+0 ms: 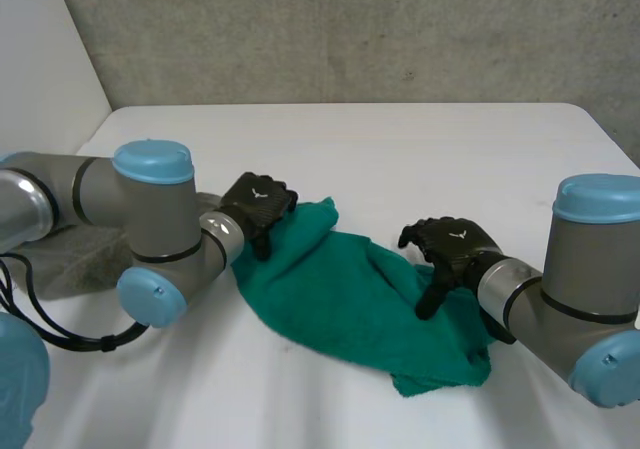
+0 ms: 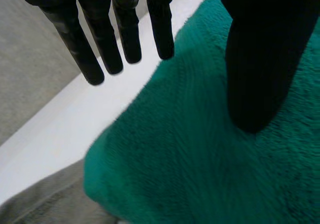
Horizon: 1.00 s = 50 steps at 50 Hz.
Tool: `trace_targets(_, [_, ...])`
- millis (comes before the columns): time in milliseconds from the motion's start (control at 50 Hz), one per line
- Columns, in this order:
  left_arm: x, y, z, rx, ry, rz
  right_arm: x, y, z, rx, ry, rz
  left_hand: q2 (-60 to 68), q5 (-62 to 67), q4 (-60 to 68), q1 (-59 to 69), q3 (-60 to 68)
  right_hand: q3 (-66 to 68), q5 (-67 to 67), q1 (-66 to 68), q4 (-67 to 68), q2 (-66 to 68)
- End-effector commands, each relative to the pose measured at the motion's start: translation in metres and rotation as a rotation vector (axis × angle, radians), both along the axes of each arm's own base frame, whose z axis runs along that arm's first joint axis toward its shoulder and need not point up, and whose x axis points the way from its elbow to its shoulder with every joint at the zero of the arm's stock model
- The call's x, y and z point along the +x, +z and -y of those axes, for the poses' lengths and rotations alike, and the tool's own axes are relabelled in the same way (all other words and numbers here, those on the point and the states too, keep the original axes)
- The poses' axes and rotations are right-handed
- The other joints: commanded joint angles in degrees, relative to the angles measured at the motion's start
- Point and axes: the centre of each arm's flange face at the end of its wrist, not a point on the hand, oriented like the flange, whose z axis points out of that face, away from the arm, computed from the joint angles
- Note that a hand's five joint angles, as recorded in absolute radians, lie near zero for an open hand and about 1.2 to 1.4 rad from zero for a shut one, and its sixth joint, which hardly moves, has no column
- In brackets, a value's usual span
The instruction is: Fold the laundry.
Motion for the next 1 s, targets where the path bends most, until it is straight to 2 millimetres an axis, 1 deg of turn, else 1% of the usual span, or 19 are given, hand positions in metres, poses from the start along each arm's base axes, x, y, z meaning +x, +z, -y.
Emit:
trace_targets(20, [-0.006, -0.011, 0.006, -0.006, -0.016, 0.054, 0.01, -0.001, 0.012, -0.009, 0.044, 0.015, 49.1, 49.3, 49.4, 48.8, 49.2, 47.8, 48.4, 50.9, 47.8, 47.4])
trace_targets(60, [-0.008, -0.009, 0.008, -0.025, -0.016, 0.059, 0.011, -0.002, 0.013, 0.001, 0.055, 0.016, 53.3, 53.4, 53.5, 52.9, 53.4, 56.2, 56.8, 59.3, 56.2, 55.8])
trace_targets(160, [-0.016, 0.011, 0.016, -0.104, -0.004, 0.041, 0.018, 0.011, 0.027, -0.01, 0.07, 0.021, 53.3, 53.4, 53.5, 52.9, 53.4, 56.3, 56.8, 59.3, 56.3, 55.9])
trace_targets(240, [-0.026, 0.042, 0.027, -0.204, 0.022, -0.015, 0.025, 0.04, 0.049, -0.097, 0.065, 0.051, 53.3, 53.4, 53.5, 52.9, 53.4, 56.3, 56.8, 59.3, 56.3, 55.9])
trace_targets(260, [-0.03, 0.061, 0.031, -0.258, 0.044, -0.046, 0.028, 0.056, 0.059, -0.152, 0.057, 0.068, 53.3, 53.4, 53.5, 52.9, 53.4, 56.3, 56.8, 59.3, 56.3, 55.9])
trace_targets(300, [-0.034, 0.081, 0.036, -0.314, 0.077, -0.09, 0.03, 0.074, 0.068, -0.212, 0.053, 0.089, 53.3, 53.4, 53.5, 52.9, 53.4, 56.3, 56.8, 59.3, 56.3, 55.9])
trace_targets(320, [-0.035, 0.091, 0.038, -0.34, 0.095, -0.114, 0.031, 0.092, 0.074, -0.272, 0.054, 0.112, 53.3, 53.4, 53.5, 52.9, 53.4, 56.3, 56.8, 59.3, 56.3, 55.9])
trace_targets(340, [-0.037, 0.11, 0.041, -0.385, 0.135, -0.177, 0.031, 0.101, 0.077, -0.3, 0.051, 0.121, 53.3, 53.4, 53.5, 52.9, 53.4, 56.3, 56.8, 59.3, 56.3, 55.9])
trace_targets(380, [-0.038, 0.128, 0.042, -0.421, 0.165, -0.243, 0.029, 0.119, 0.082, -0.352, 0.04, 0.142, 53.3, 53.4, 53.5, 52.9, 53.4, 56.3, 56.8, 59.3, 56.3, 55.9])
trace_targets(400, [-0.037, 0.143, 0.04, -0.437, 0.183, -0.301, 0.027, 0.135, 0.083, -0.39, 0.027, 0.163, 53.3, 53.4, 53.5, 52.9, 53.4, 56.3, 56.8, 59.3, 56.3, 55.9])
trace_targets(480, [-0.03, 0.177, 0.023, -0.432, 0.182, -0.399, 0.025, 0.15, 0.076, -0.41, 0.029, 0.171, 53.3, 53.4, 53.5, 52.9, 53.4, 56.3, 56.8, 59.3, 56.3, 55.9])
trace_targets(620, [-0.015, 0.18, -0.013, -0.381, 0.167, -0.387, 0.018, 0.12, 0.056, -0.257, 0.04, 0.108, 53.3, 53.4, 53.5, 52.9, 53.4, 52.8, 53.4, 55.8, 52.8, 52.4])
trace_targets(640, [-0.011, 0.182, -0.019, -0.382, 0.167, -0.39, 0.014, 0.112, 0.05, -0.197, 0.036, 0.082, 53.3, 53.4, 53.5, 52.9, 53.4, 22.8, 23.4, 25.8, 22.8, 22.4])
trace_targets(660, [-0.008, 0.184, -0.022, -0.383, 0.167, -0.391, 0.011, 0.106, 0.048, -0.16, 0.031, 0.066, 53.3, 53.4, 53.5, 52.9, 53.4, 10.8, 11.4, 13.9, 10.9, 10.5])
trace_targets(720, [-0.001, 0.188, -0.035, -0.386, 0.164, -0.394, 0.001, 0.085, 0.04, -0.015, 0.019, 0.0, 53.3, 53.4, 53.5, 52.9, 53.4, -10.6, -10.0, -7.5, -10.5, -10.9])
trace_targets(740, [0.001, 0.19, -0.038, -0.389, 0.164, -0.396, -0.002, 0.079, 0.038, 0.024, 0.017, -0.011, 53.3, 53.4, 53.5, 52.9, 53.4, -13.6, -13.1, -10.6, -13.6, -14.0])
trace_targets(780, [0.005, 0.194, -0.044, -0.392, 0.159, -0.399, -0.014, 0.063, 0.036, 0.117, -0.008, -0.038, 53.3, 53.4, 53.5, 52.9, 53.4, -13.7, -13.2, -10.7, -13.7, -14.1])
trace_targets(860, [0.013, 0.207, -0.059, -0.407, 0.144, -0.416, -0.024, 0.048, 0.037, 0.15, -0.026, -0.027, 53.3, 53.4, 53.5, 52.9, 53.4, -13.7, -13.2, -10.7, -13.7, -14.1])
trace_targets(1000, [0.02, 0.224, -0.08, -0.433, 0.121, -0.444, -0.026, 0.032, 0.043, 0.126, -0.067, 0.029, 53.3, 53.4, 53.5, 52.9, 53.4, -13.7, -13.2, -10.7, -13.7, -14.1])
